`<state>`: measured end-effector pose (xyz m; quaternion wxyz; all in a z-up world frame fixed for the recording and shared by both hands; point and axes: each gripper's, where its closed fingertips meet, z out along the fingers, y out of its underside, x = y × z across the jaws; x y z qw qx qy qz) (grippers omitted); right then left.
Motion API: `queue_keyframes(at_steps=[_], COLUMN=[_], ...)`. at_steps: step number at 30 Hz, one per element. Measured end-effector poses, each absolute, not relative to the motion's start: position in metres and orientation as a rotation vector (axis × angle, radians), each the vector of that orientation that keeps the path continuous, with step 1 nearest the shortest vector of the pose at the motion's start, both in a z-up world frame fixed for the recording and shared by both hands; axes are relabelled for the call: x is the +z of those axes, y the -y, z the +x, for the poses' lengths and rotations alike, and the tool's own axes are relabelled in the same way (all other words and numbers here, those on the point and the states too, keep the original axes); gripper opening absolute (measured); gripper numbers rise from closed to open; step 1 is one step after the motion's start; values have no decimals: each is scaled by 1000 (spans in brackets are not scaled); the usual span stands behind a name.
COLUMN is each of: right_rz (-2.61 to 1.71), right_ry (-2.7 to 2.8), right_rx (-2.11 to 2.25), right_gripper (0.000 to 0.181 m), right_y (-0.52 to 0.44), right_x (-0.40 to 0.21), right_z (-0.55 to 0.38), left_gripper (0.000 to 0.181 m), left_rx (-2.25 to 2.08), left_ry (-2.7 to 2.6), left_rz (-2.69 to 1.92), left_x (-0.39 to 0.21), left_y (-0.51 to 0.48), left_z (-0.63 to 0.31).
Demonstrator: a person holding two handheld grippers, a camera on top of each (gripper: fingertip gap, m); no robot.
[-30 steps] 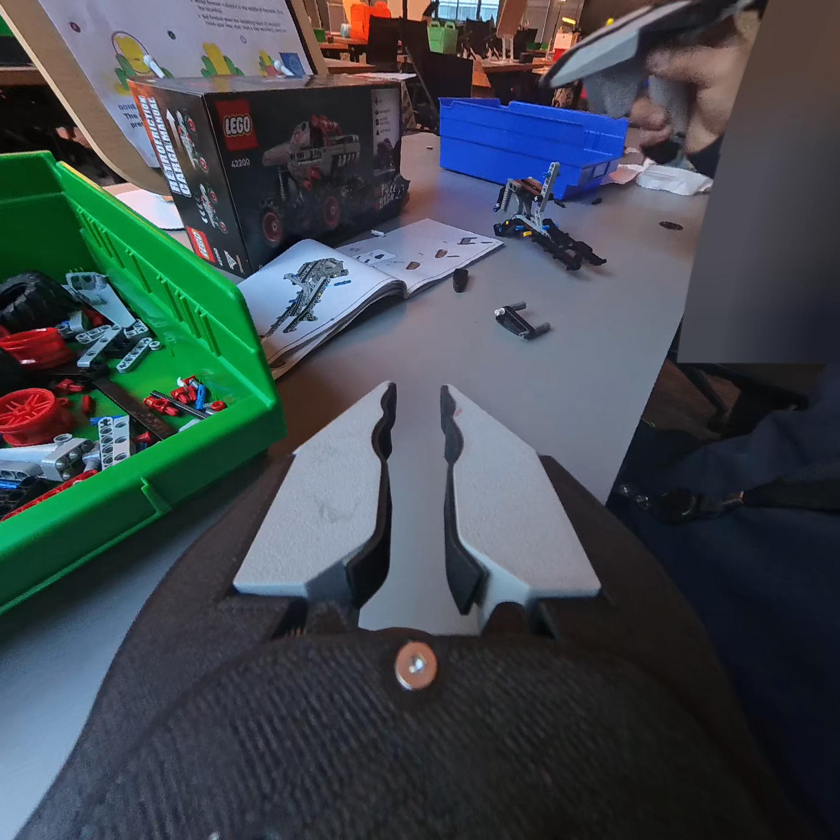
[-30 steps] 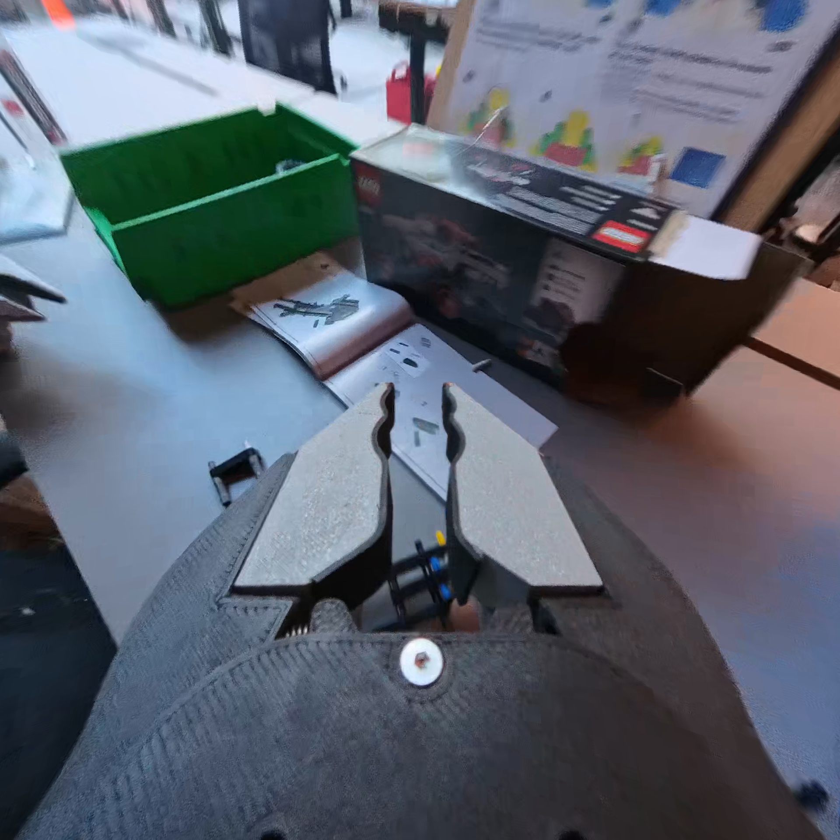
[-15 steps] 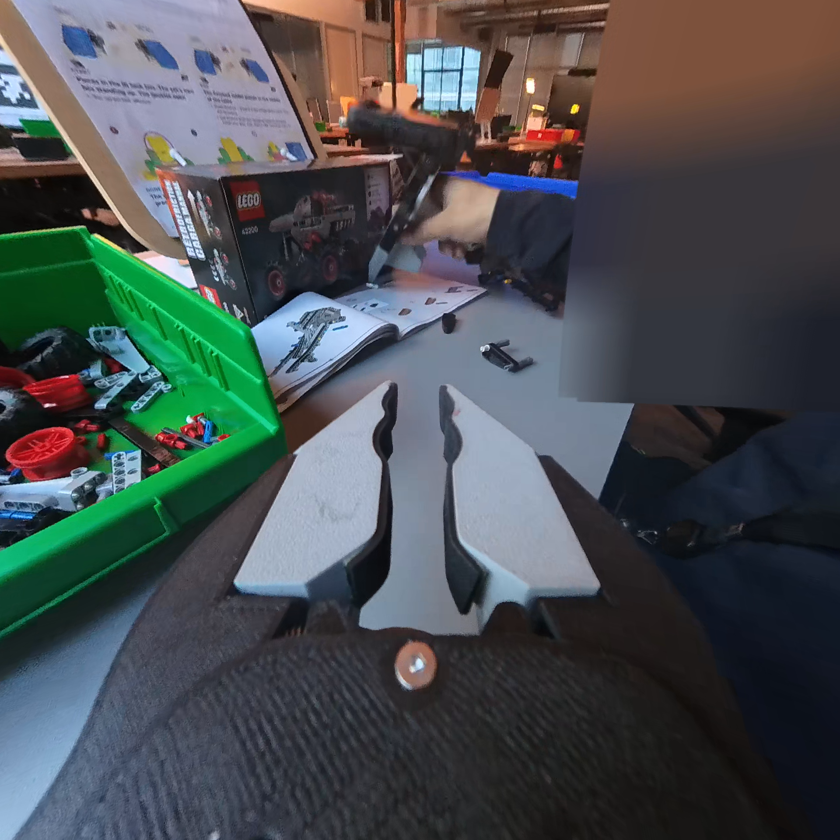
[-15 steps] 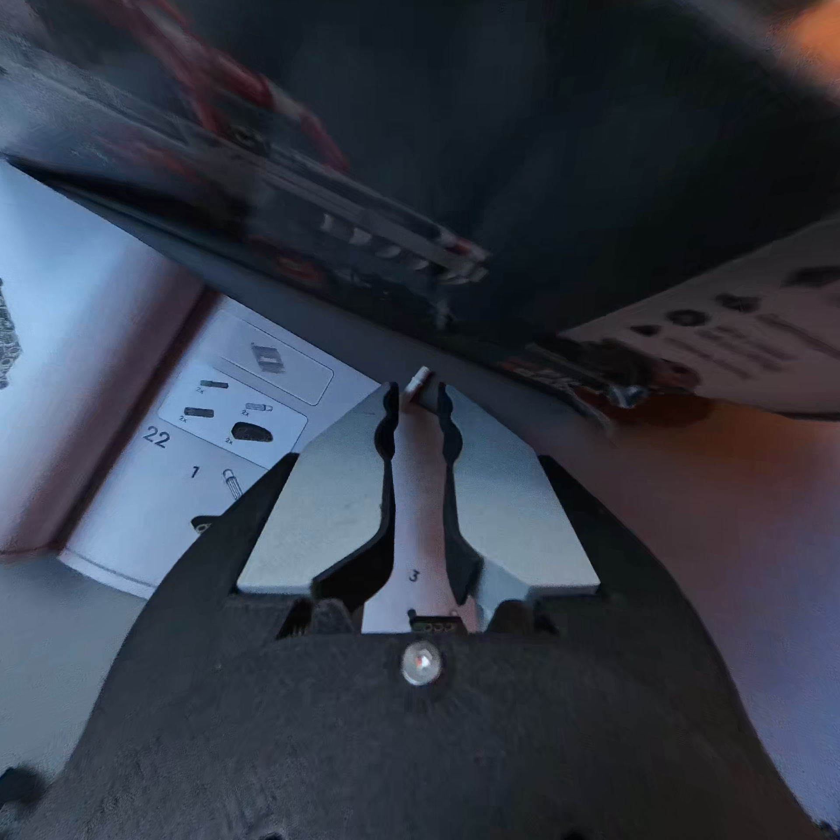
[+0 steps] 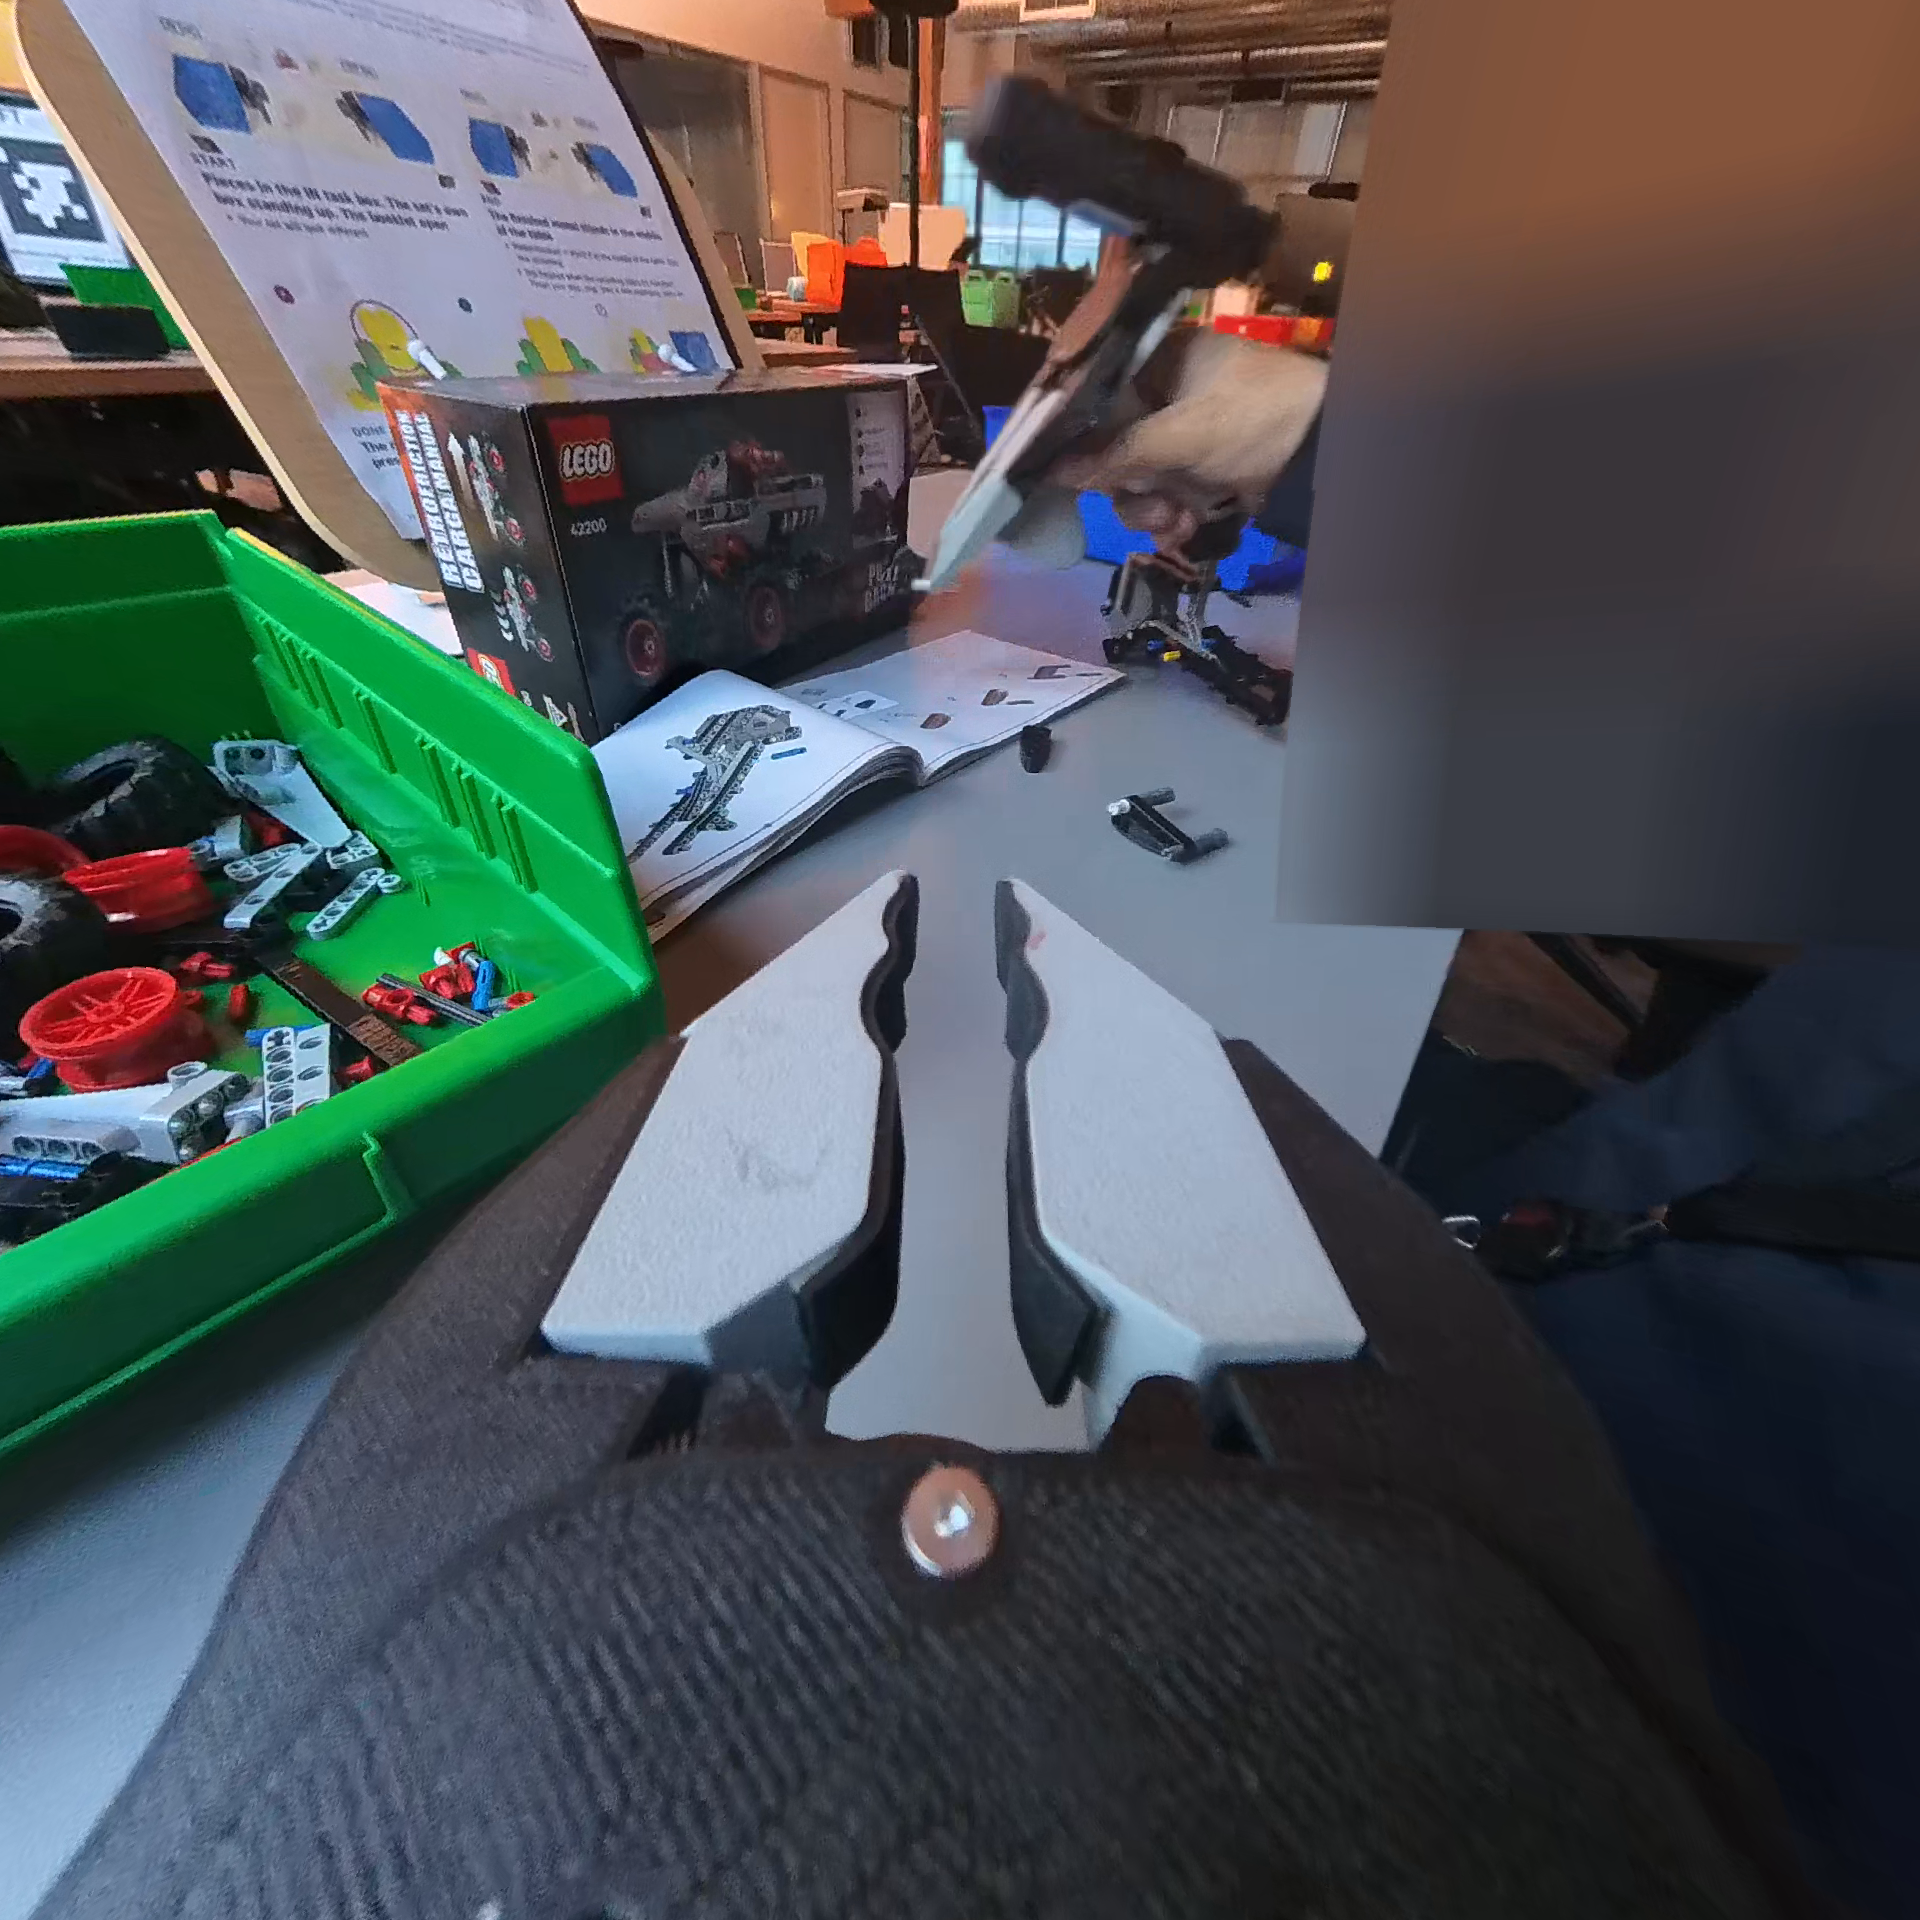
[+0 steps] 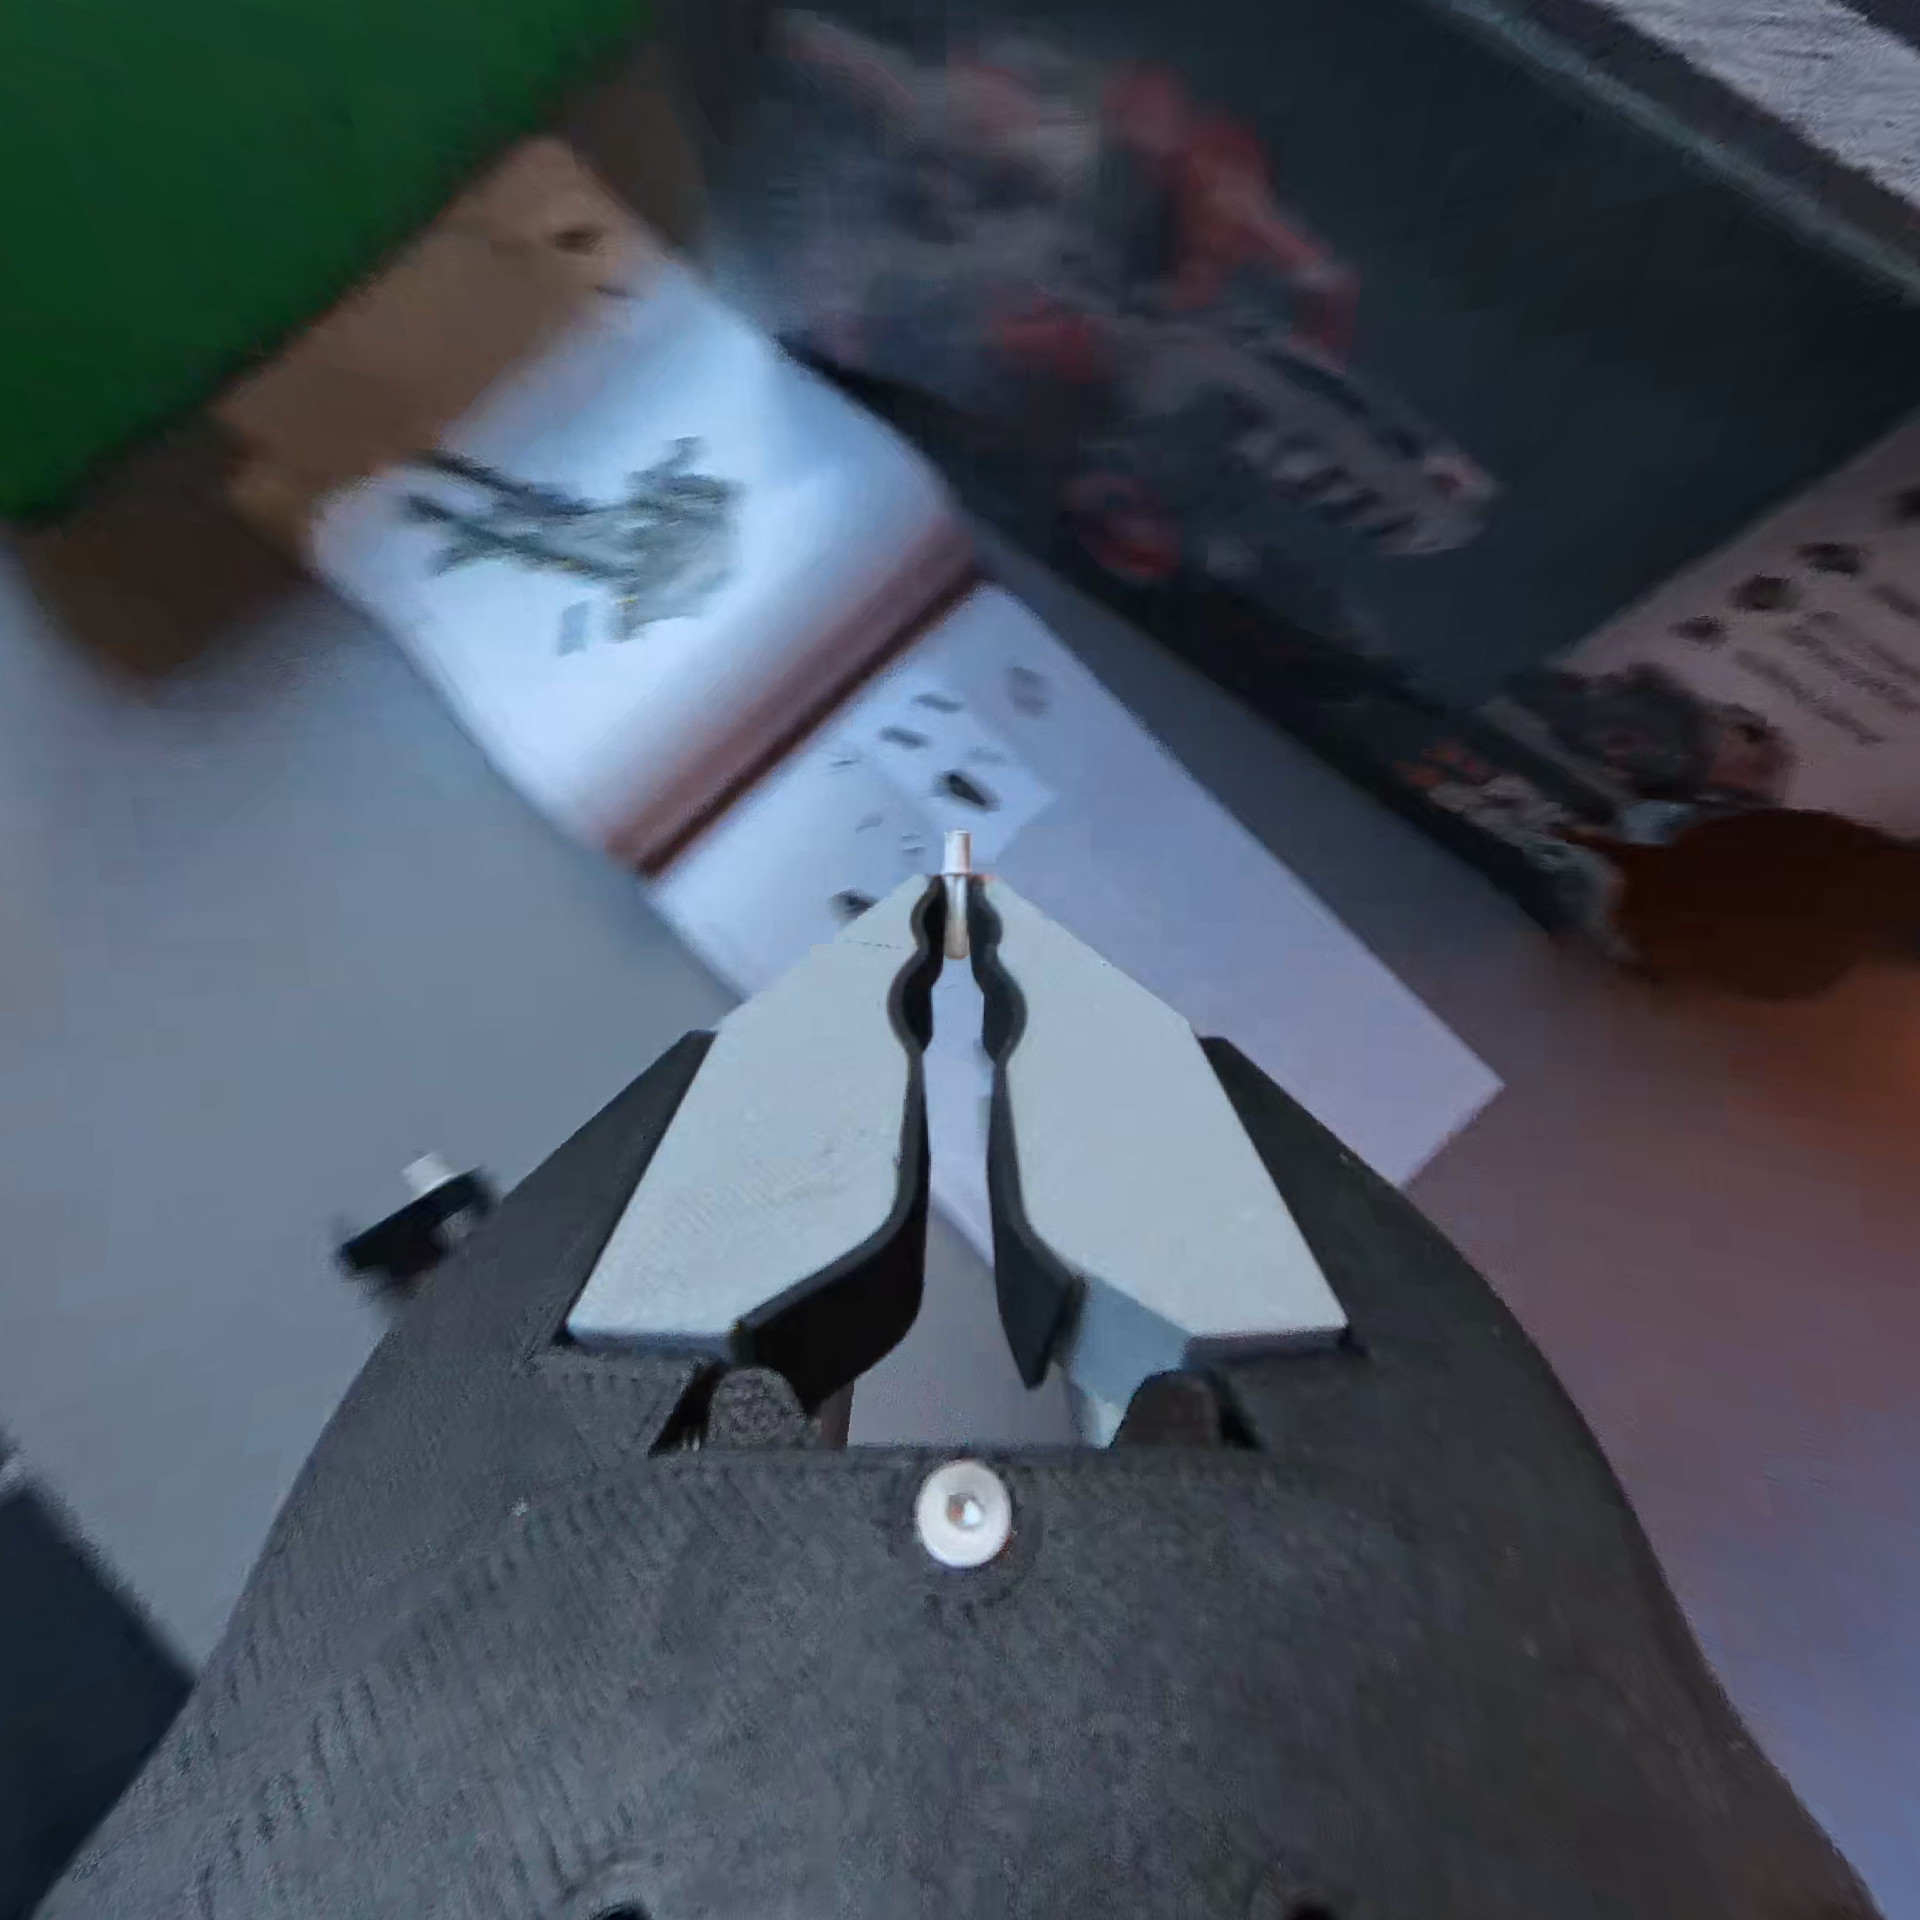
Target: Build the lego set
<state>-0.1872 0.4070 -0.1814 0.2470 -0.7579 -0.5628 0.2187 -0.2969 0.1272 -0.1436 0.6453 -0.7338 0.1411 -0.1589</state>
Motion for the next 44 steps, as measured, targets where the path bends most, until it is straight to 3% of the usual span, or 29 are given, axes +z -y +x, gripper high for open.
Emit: queue_keyframes(at_steps=[1, 10, 15, 28, 34, 44], right_rz=[-2028, -1898, -1844, -1565, -1656, -1628], right_ry=[1594, 2075, 2042, 1356, 1074, 968], right_rx=[671, 732, 861, 747, 544, 543], right_gripper=[0, 7, 17, 16, 18, 17], right_y=[-387, -277, -269, -353, -435, -472], right_x=[-178, -239, -214, -86, -119, -164], right_z=[-188, -204, -204, -60, 24, 34], left_gripper=[12, 11, 11, 11, 11, 10], left_rx=[-359, -342, -331, -291, -216, -101], left_ry=[-320, -307, -280, -212, -167, -69], left_rz=[-1673, -1740, -1717, -1732, -1699, -1671], left_x=[-144, -153, -149, -151, -146, -142], left_y=[-129, -145, -144, -151, -157, -162], left_z=[-297, -297, -301, -311, -318, -335])
